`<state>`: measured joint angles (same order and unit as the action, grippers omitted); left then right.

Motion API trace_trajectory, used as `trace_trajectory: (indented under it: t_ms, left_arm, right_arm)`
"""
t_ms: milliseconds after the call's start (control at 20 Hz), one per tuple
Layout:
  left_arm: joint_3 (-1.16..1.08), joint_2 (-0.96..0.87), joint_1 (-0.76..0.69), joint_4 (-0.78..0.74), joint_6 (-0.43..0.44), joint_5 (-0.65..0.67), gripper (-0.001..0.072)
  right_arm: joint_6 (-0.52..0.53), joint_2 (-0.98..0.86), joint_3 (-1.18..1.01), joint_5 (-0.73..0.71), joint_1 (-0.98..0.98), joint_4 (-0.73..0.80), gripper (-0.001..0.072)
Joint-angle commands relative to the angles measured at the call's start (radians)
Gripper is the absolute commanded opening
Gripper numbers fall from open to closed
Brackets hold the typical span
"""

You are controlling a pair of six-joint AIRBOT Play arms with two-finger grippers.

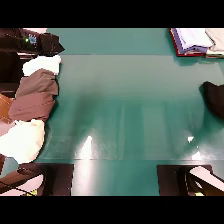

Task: Fold the shirts.

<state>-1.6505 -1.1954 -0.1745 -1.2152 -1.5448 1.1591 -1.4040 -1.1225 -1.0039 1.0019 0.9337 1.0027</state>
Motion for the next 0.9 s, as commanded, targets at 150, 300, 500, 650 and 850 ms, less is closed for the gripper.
trace_trajectory:
  t_ms: [150, 300, 500, 650, 850]
  left_arm:
    - [0.0, 0.0, 0.0, 0.003, 0.0, 0.012, 0.0029]
    - [0.0, 0.0, 0.0, 0.004, 0.0, 0.011, 0.003]
    - [0.0, 0.0, 0.0, 0.003, 0.0, 0.003, 0.003]
    - [0.0, 0.0, 0.0, 0.004, 0.0, 0.021, 0.003]
    - [0.0, 0.0, 0.0, 0.004, 0.0, -0.021, 0.003]
  right_arm:
    - [-0.002, 0.008, -0.055, 0.002, 0.048, 0.286, 0.0702]
    - [-0.015, 0.009, -0.164, 0.06, 0.047, 0.349, 0.0696]
    - [-0.017, 0.009, -0.249, 0.135, -0.106, 0.119, 0.0649]
    - [-0.017, 0.009, -0.262, 0.17, -0.364, 0.04, 0.0648]
    - [-0.017, 0.009, -0.262, 0.168, -0.725, 0.043, 0.0482]
